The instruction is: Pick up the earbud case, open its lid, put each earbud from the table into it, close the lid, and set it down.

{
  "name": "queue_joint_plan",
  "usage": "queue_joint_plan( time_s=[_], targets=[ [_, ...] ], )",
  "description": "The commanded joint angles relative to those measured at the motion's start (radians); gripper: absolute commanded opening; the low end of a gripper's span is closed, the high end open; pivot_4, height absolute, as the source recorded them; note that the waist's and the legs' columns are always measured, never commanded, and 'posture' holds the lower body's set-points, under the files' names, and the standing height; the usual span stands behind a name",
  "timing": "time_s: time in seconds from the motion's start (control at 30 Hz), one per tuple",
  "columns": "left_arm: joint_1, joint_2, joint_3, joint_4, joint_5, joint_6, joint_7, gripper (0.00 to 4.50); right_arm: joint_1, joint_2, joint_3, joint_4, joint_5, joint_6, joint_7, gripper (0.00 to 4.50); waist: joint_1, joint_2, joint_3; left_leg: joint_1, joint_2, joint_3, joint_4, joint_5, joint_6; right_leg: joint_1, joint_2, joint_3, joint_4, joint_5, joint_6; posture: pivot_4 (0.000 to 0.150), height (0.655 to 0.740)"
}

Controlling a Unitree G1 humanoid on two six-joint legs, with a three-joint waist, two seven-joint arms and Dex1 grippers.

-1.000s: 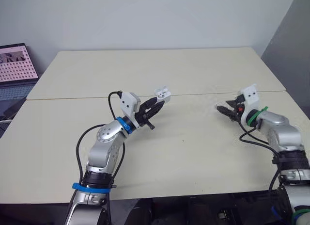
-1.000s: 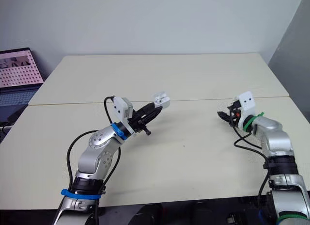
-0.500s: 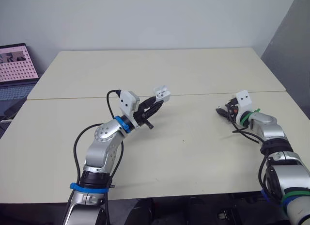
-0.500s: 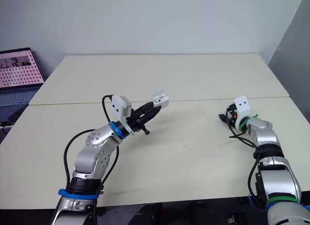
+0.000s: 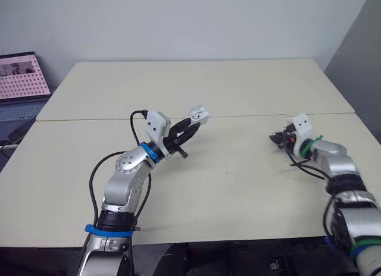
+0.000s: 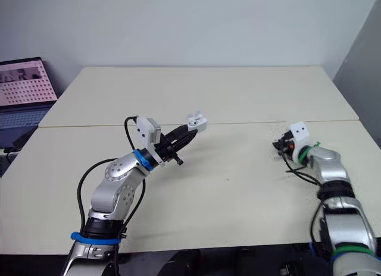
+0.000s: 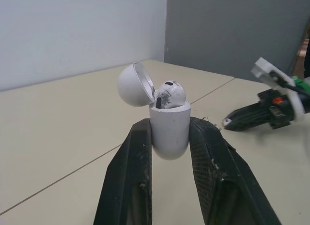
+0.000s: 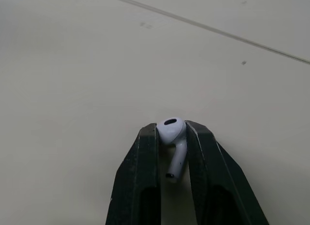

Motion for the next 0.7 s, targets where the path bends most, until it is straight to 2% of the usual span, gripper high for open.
queue_joint_plan(
  time_s=[0.03,0.17,0.27,0.4,0.63,0.7],
  targets=[
    [0.014,0.005,0.012,-0.055,-0.018,-0.009,0.004,0.74,0.115,-0.141,0.019,-0.298,0.021,0.138,0.151,0.39,0.000,0.000,0.000,0.000,0.000,0.000,0.000,0.000,0.000,0.000,0.000,0.000,0.000,0.000,0.000,0.150,0.7400],
    [0.037,0.004,0.008,-0.065,-0.015,-0.011,0.007,0.74,0.279,-0.332,0.038,-0.511,0.004,0.214,0.279,0.39,0.000,0.001,0.000,0.000,0.001,0.001,0.000,0.000,0.000,0.000,0.000,0.000,-0.001,0.000,0.000,0.150,0.7400],
    [0.038,0.001,0.007,-0.068,-0.016,-0.007,0.013,0.74,0.357,-0.430,0.051,-0.566,-0.019,0.231,0.324,0.39,-0.004,0.001,0.000,0.000,0.002,0.004,0.000,0.000,0.000,0.000,-0.001,0.000,-0.002,0.000,0.001,0.150,0.7400],
    [0.042,-0.002,0.004,-0.064,-0.014,-0.011,0.015,0.74,0.401,-0.481,0.065,-0.576,-0.037,0.241,0.346,0.39,-0.003,0.001,0.000,0.000,0.002,0.004,0.001,0.000,0.000,0.000,-0.001,0.000,-0.002,-0.001,0.001,0.150,0.7400],
    [0.055,0.000,0.002,-0.079,-0.016,-0.005,0.023,0.74,0.420,-0.488,0.073,-0.564,-0.072,0.232,0.342,2.68,0.010,0.000,0.000,0.000,0.002,0.004,0.001,0.000,0.000,0.001,-0.001,0.000,-0.003,0.000,0.001,0.150,0.7400],
    [0.053,0.000,0.003,-0.078,-0.016,-0.005,0.024,0.74,0.429,-0.500,0.076,-0.567,-0.082,0.221,0.348,2.68,0.017,0.000,0.000,0.000,0.002,0.004,0.001,0.000,0.000,0.001,-0.001,0.000,-0.003,0.000,0.001,0.150,0.7400]
  ],
)
